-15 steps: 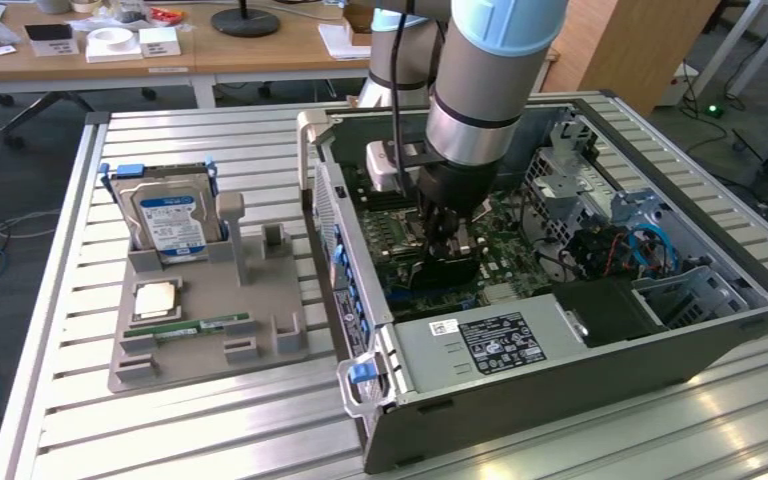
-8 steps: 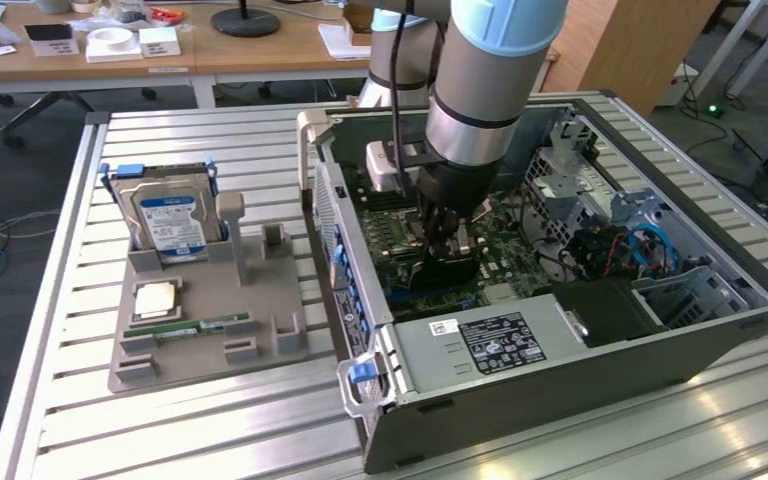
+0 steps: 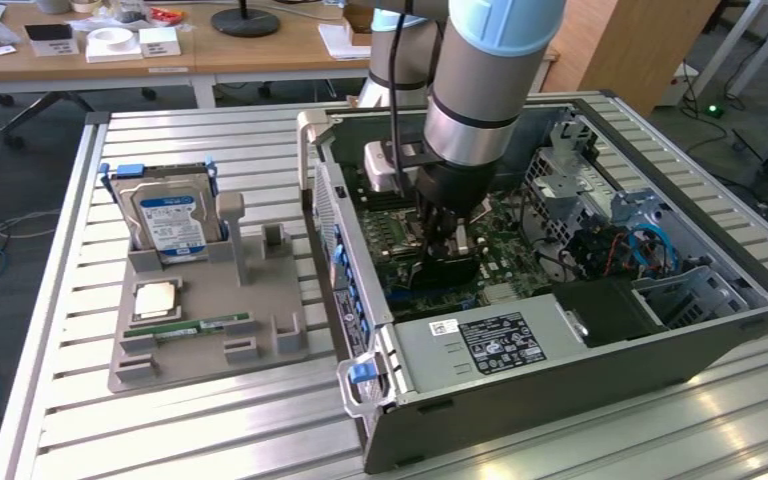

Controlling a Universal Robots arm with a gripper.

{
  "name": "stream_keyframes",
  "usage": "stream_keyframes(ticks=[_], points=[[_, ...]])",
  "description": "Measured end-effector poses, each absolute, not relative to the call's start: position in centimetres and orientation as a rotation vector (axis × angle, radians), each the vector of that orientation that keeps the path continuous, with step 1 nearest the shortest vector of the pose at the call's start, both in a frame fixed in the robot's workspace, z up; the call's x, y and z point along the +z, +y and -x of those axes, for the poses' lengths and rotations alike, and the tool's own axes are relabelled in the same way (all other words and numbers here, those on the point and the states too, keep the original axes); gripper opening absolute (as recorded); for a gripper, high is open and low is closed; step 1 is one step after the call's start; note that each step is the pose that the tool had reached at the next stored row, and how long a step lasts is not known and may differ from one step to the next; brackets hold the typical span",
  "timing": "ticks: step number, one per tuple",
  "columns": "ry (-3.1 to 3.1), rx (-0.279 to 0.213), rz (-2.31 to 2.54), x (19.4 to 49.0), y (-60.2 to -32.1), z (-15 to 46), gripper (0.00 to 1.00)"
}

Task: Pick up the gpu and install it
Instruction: 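Press down on the gpu until it lock into place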

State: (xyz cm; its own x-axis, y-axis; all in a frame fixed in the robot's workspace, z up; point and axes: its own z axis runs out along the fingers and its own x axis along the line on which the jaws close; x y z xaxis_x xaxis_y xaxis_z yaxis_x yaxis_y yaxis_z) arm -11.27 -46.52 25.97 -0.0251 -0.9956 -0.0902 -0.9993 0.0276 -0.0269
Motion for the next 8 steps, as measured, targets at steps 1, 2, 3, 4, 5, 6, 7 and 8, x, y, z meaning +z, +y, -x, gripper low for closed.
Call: stream_keyframes(ticks=[1, 2, 3, 4, 5, 6, 7, 8], points=[[2.19, 0.067, 2.133, 25.97, -46.52, 11.28, 0.11], [2.19, 0.067, 2.133, 25.97, -46.52, 11.28, 0.11], [2.19, 0.067, 2.133, 25.97, -46.52, 11.29, 0.11], [2.19, 0.067, 2.133, 25.97, -46.52, 11.29, 0.11], [2.19, 0.067, 2.133, 25.97, -46.52, 11.29, 0.11], [2.19, 0.067, 2.133, 25.97, -46.52, 11.29, 0.11], [2.19, 0.067, 2.133, 25.97, -46.51, 11.29, 0.11], [2.19, 0.067, 2.133, 25.97, -46.52, 11.29, 0.11]])
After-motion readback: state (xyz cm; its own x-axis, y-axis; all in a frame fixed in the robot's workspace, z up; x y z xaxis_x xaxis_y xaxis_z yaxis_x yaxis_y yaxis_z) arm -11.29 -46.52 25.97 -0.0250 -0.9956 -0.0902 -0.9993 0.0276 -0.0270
